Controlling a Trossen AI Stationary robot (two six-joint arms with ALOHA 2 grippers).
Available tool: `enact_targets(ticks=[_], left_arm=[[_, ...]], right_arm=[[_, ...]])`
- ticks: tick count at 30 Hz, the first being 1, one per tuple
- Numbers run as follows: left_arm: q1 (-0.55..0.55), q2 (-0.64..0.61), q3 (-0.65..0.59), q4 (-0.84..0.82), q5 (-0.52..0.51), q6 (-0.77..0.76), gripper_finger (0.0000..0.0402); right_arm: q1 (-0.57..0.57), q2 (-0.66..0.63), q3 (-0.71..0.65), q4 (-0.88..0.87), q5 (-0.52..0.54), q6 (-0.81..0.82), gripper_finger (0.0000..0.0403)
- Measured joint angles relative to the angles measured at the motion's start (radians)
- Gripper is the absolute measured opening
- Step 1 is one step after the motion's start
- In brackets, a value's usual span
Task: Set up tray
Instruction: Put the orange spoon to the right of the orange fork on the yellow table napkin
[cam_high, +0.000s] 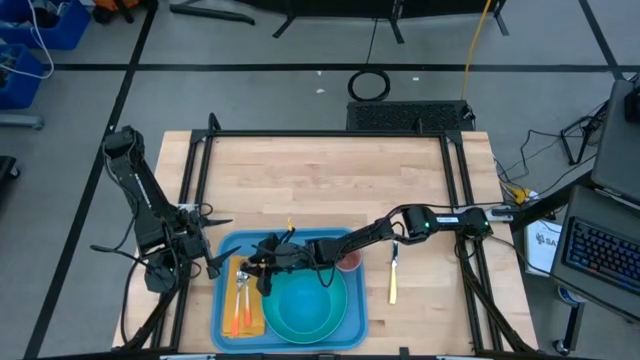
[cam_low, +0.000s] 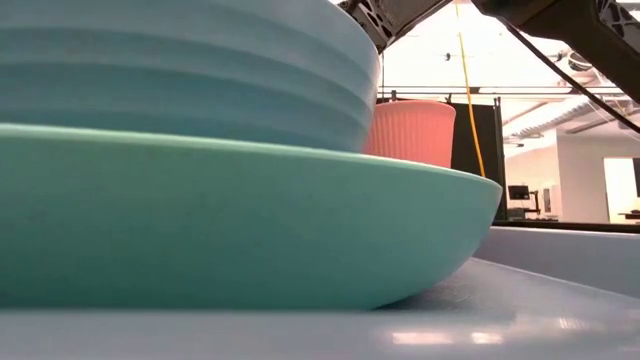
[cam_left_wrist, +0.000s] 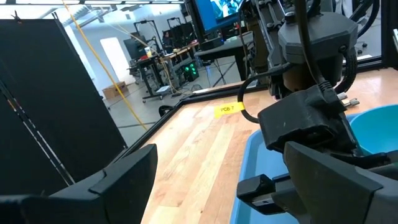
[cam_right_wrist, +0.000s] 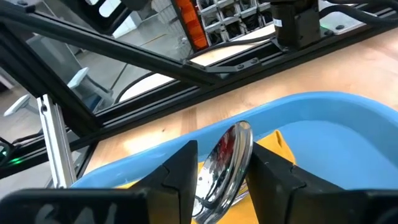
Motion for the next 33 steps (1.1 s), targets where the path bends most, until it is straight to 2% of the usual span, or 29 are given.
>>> enact_targets(ticks=[9, 33], left_arm=[[0.0, 0.0, 0.0, 0.0, 0.0, 0.0, 0.0351], [0.0, 0.0, 0.0, 0.0, 0.0, 0.0, 0.0351]], right_arm=[[-0.002, 0.0, 0.0, -0.01, 0.001, -0.023, 0.0124], [-0.005, 0.001, -0.015, -0.029, -0.028, -0.135, 0.0174]])
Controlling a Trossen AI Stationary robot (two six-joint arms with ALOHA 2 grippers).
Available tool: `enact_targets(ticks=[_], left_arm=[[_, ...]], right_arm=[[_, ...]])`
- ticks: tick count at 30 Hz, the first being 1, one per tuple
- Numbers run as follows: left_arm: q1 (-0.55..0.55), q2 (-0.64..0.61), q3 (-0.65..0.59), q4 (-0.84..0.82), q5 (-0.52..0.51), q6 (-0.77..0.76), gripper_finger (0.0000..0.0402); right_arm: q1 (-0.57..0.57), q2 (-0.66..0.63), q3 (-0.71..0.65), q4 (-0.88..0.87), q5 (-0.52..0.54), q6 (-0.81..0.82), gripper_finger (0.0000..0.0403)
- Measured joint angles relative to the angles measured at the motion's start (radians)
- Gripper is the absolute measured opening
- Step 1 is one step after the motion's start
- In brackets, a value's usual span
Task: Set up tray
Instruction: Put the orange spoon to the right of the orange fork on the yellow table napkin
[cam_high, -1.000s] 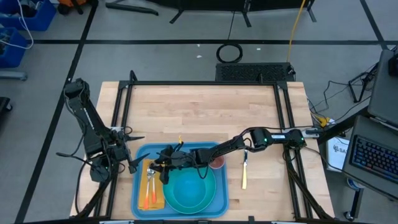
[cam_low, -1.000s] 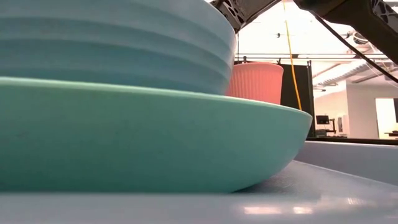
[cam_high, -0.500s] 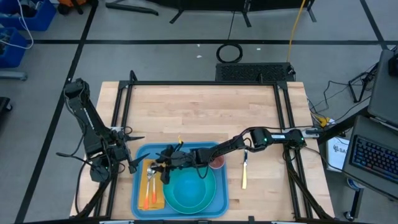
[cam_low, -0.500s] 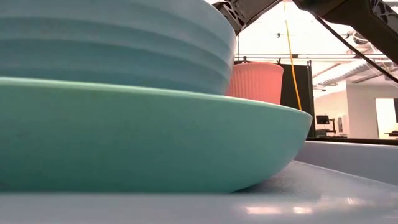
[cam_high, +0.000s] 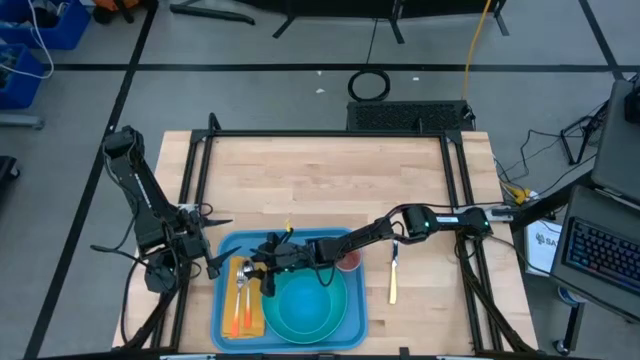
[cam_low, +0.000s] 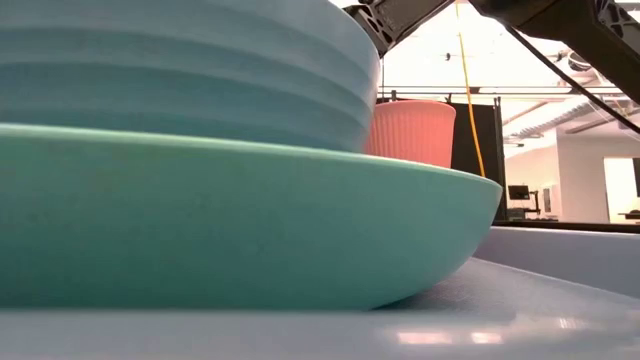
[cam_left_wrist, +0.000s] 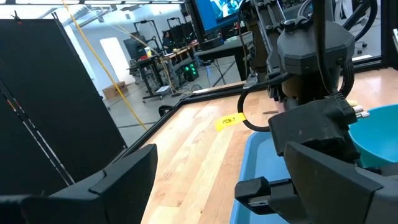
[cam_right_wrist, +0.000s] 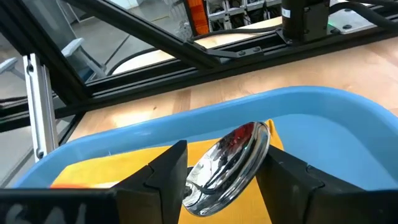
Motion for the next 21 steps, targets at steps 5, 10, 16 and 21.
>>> enact_targets(ticks=[5, 10, 16, 21], left_arm=[[0.0, 0.0, 0.0, 0.0, 0.003, 0.0, 0.0351], [0.0, 0.0, 0.0, 0.0, 0.004, 0.0, 0.0351], [0.0, 0.0, 0.0, 0.0, 0.004, 0.0, 0.0351], [0.0, 0.0, 0.0, 0.0, 0.005, 0.0, 0.0351]], right_arm=[[0.001, 0.0, 0.0, -0.001, 0.0, -0.036, 0.0183], [-0.003, 0.0, 0.0, -0.031, 0.0, -0.057, 0.0188], [-0.004, 0.0, 0.0, -0.031, 0.0, -0.113, 0.0189], [-0.009, 0.0, 0.0, -0.057, -0.023, -0.148, 0.0191]])
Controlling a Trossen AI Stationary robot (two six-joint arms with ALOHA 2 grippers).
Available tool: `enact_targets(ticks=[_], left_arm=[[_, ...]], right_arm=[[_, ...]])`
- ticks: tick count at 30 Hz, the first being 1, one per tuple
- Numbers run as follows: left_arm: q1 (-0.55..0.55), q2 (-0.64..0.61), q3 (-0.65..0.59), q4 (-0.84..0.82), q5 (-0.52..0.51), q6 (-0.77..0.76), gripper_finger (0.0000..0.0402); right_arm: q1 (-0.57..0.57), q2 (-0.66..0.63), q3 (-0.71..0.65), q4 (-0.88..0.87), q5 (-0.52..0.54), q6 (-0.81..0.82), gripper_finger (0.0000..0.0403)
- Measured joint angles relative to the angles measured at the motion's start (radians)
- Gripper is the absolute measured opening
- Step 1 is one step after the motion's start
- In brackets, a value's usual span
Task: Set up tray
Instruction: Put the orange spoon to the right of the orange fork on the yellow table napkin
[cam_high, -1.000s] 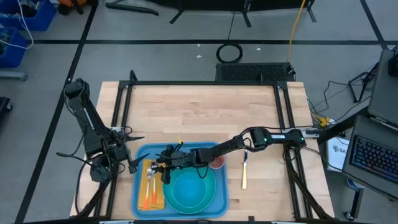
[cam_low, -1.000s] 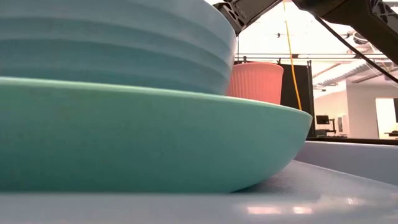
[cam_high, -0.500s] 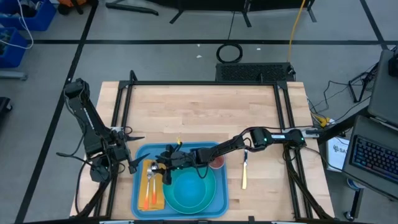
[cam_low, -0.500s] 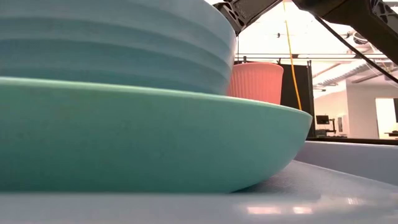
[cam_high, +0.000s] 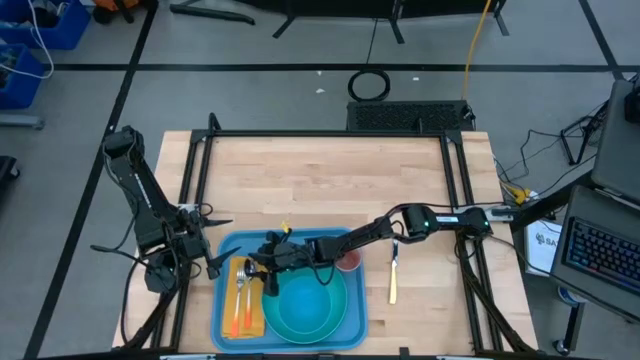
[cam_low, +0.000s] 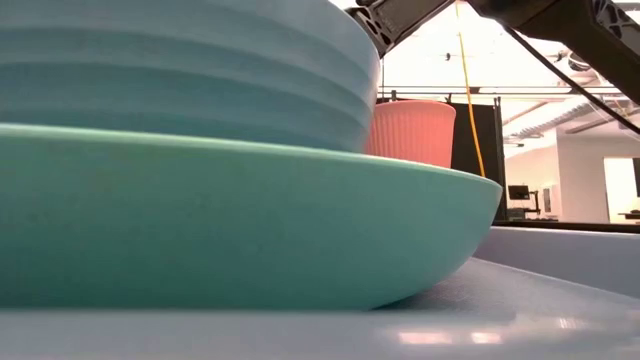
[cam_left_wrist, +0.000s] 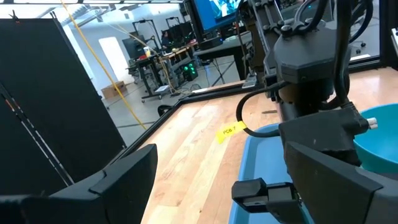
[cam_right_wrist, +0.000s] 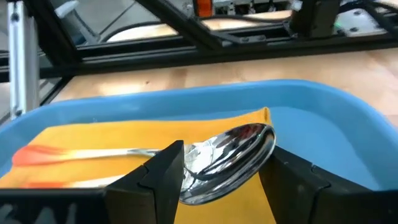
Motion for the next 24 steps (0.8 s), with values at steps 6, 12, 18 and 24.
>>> enact_targets(ticks=[6, 12, 18, 24], left_arm=[[0.0, 0.0, 0.0, 0.0, 0.0, 0.0, 0.0351], [0.0, 0.0, 0.0, 0.0, 0.002, 0.0, 0.0351], [0.0, 0.0, 0.0, 0.0, 0.002, 0.0, 0.0351], [0.0, 0.0, 0.0, 0.0, 0.002, 0.0, 0.0351]], right_arm=[[-0.003, 0.0, 0.0, -0.003, -0.003, -0.037, 0.0192], [-0.004, 0.0, 0.0, -0.036, -0.002, -0.084, 0.0192], [-0.005, 0.0, 0.0, -0.052, -0.002, -0.13, 0.0192], [-0.008, 0.0, 0.0, -0.072, -0.002, -0.182, 0.0192]])
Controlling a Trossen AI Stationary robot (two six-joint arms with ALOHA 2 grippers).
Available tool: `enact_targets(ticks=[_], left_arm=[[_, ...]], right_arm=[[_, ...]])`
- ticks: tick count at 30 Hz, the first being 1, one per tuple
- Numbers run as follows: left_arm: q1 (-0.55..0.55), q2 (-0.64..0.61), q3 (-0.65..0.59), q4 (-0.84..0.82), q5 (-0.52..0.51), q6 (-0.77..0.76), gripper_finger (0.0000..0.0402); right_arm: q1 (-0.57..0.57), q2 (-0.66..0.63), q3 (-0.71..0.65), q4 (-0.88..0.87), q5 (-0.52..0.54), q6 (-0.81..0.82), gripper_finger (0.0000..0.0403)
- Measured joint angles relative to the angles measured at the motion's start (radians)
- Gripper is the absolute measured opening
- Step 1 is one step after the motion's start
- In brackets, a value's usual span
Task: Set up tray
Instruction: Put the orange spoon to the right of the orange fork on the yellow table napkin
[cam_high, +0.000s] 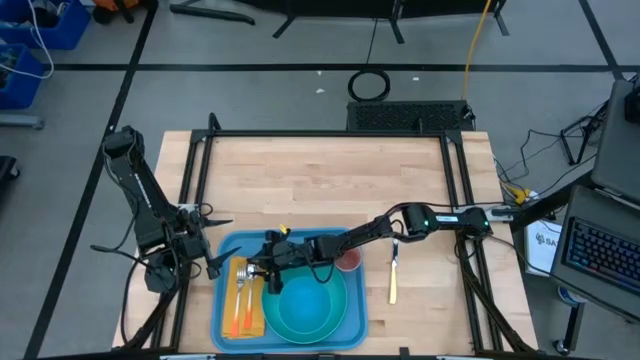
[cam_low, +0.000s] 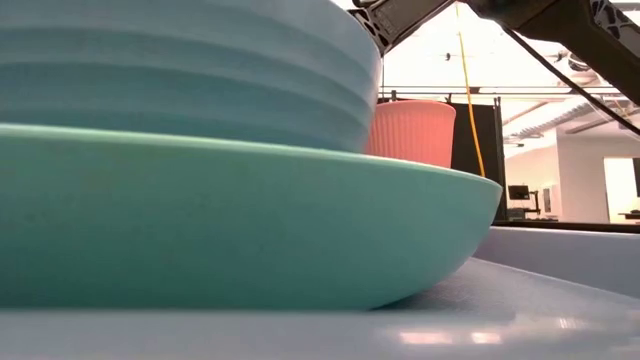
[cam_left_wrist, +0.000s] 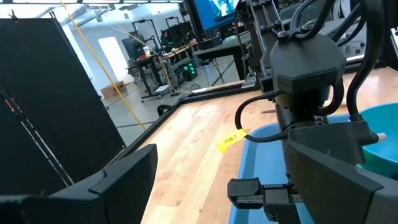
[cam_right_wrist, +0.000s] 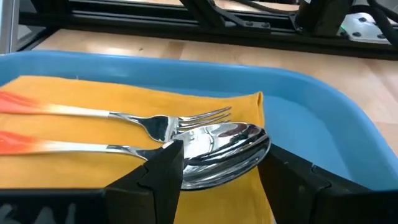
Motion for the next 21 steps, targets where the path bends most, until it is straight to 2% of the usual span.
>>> enact_targets(ticks=[21], left_arm=[[0.0, 0.0, 0.0, -0.004, 0.002, -0.002, 0.0351]], right_arm=[[-0.011, 0.0, 0.0, 0.0, -0.027, -0.043, 0.0192]])
